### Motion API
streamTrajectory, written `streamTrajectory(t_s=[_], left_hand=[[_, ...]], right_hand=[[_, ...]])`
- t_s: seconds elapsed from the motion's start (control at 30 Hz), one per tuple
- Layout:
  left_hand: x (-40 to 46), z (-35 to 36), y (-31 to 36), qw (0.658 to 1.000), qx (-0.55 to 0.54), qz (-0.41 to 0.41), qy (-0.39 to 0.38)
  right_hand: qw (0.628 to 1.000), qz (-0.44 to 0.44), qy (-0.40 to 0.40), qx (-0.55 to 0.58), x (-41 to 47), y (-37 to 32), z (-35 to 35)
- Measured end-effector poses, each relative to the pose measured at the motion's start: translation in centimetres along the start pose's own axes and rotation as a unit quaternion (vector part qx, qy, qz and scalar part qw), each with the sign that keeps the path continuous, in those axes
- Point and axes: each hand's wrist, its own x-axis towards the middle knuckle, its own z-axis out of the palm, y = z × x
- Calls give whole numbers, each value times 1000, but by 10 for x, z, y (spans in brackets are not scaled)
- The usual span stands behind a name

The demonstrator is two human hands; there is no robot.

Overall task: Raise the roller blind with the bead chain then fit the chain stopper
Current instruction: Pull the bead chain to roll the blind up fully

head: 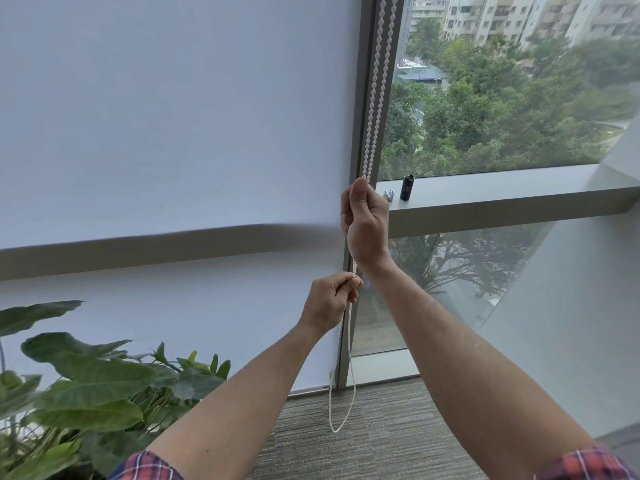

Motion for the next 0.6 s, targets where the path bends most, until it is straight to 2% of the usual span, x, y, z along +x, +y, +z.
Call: streamTrajectory(t_s=[0.2,0.33,0.4,0.53,0.6], left_hand=[[-8,2,-1,1000,-9,-2,-6],[-12,0,-4,999,-4,-25,-40],[-9,-4,-9,995,19,-55,-78],[-2,-23,-9,970,87,-107,-201],[3,-35,-8,969,67,-118,-205]], right_hand=[[999,-1,19,-31,-17,6,-1],[999,9,18,-37,-28,9,-8],[999,32,14,-24,-38,13,-10],[997,80,11,-14,-66,29,-22],[996,90,8,-20,-81,39,-30]])
